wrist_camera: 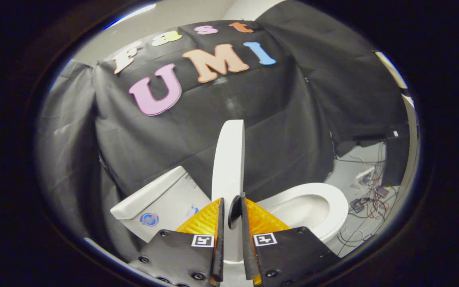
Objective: Open the toilet lid.
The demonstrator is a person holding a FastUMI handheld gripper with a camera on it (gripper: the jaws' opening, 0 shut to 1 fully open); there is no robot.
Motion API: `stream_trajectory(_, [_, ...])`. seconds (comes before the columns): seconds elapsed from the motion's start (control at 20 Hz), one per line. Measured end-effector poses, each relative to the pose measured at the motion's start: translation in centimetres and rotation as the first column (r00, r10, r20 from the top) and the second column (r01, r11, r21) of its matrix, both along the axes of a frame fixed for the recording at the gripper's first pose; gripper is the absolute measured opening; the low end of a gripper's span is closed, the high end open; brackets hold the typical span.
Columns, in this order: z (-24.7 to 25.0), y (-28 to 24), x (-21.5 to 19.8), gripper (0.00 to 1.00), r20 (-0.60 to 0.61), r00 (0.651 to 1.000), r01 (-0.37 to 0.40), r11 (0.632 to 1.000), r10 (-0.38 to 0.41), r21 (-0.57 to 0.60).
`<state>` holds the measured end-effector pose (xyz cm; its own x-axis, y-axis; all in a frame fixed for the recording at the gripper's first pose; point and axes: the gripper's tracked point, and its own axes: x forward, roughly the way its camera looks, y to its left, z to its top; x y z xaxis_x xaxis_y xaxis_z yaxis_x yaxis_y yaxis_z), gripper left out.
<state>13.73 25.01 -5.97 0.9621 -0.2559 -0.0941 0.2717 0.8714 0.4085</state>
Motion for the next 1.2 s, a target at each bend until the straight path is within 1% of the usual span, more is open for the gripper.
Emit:
stream_trajectory(0.2, [1.6, 3.4, 2.1, 0.22, 0.014, 0.996, -0.086, 0.994, 0.087, -0.060])
stream_trajectory(0.25, [1.8, 4.2, 2.7, 0.23, 0.014, 0.994, -0.106, 0.992, 0.107, -0.069])
stream_trajectory(0.4, [2.5, 6.9, 4.3, 0.27, 0.015, 0.985, -0.168, 0.981, 0.170, -0.102])
stream_trajectory(0.55, [2.9, 9.5, 5.7, 0.27, 0.015, 0.973, -0.228, 0.966, 0.231, -0.122])
stream_trajectory(0.9, [2.3, 13.9, 7.4, 0.28, 0.001, 0.946, -0.321, 0.936, 0.325, -0.143])
stream_trajectory(1.05, [2.3, 15.3, 8.0, 0.28, -0.001, 0.940, -0.338, 0.928, 0.342, -0.156])
stream_trajectory(1.2, [2.3, 15.2, 8.0, 0.28, 0.020, 0.939, -0.338, 0.931, 0.344, -0.137])
